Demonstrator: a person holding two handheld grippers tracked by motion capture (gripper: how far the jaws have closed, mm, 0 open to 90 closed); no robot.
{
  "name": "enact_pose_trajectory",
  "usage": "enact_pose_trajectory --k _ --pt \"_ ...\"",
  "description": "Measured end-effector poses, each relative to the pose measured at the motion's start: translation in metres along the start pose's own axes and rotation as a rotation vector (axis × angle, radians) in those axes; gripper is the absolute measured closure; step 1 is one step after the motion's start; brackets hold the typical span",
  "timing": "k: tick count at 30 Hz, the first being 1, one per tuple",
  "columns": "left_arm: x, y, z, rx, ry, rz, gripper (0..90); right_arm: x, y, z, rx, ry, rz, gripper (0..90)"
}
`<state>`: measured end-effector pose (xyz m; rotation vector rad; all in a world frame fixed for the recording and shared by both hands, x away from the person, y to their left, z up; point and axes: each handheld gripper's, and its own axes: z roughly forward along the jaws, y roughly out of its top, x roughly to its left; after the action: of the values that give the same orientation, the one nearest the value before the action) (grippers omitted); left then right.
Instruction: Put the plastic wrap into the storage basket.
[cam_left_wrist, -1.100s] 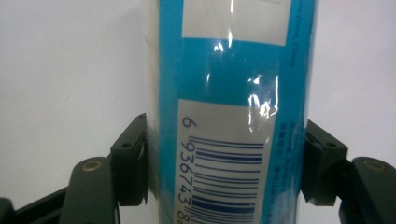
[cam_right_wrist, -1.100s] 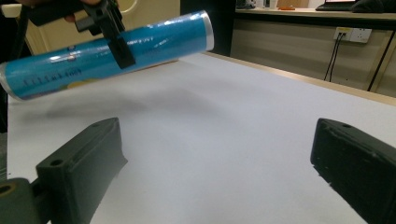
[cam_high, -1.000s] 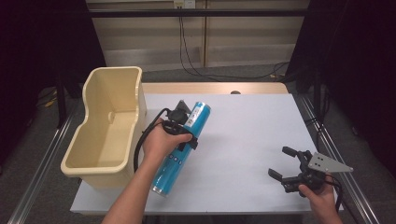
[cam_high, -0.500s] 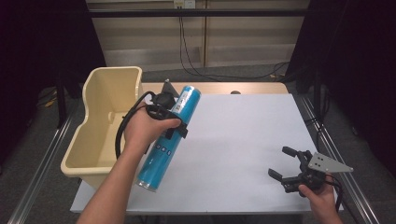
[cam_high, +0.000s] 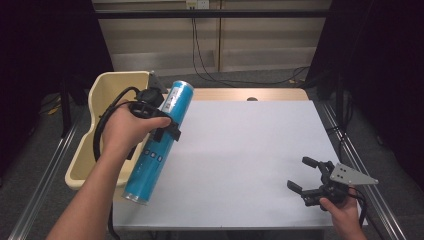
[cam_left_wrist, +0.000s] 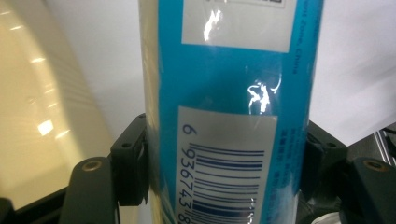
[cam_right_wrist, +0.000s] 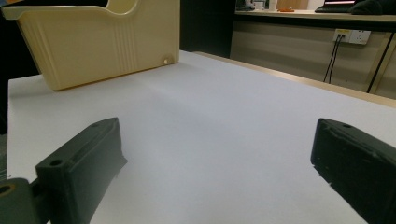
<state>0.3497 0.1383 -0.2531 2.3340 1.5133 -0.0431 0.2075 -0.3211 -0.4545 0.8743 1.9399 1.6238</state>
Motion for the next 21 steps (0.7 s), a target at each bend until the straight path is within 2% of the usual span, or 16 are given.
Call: enact_pose_trajectory --k 8,14,16,21 --pt "0.025 -0.012 -0.022 -0.009 0.019 -0.064 32.4 0.000 0.001 -0.001 -0.008 -0.004 -0.005 1.9" --pt "0.045 -0.021 -0.030 -0.014 0.041 -0.120 32.4 0.001 0.001 0.000 -0.009 -0.001 -0.003 2.0" --pt "0.052 -0.024 -0.032 -0.013 0.056 -0.133 32.5 0.001 0.001 0.000 -0.008 -0.001 -0.003 1.9" --pt "0.066 -0.030 -0.034 -0.012 0.064 -0.167 32.5 0.001 0.000 0.001 -0.004 0.002 -0.006 1.9"
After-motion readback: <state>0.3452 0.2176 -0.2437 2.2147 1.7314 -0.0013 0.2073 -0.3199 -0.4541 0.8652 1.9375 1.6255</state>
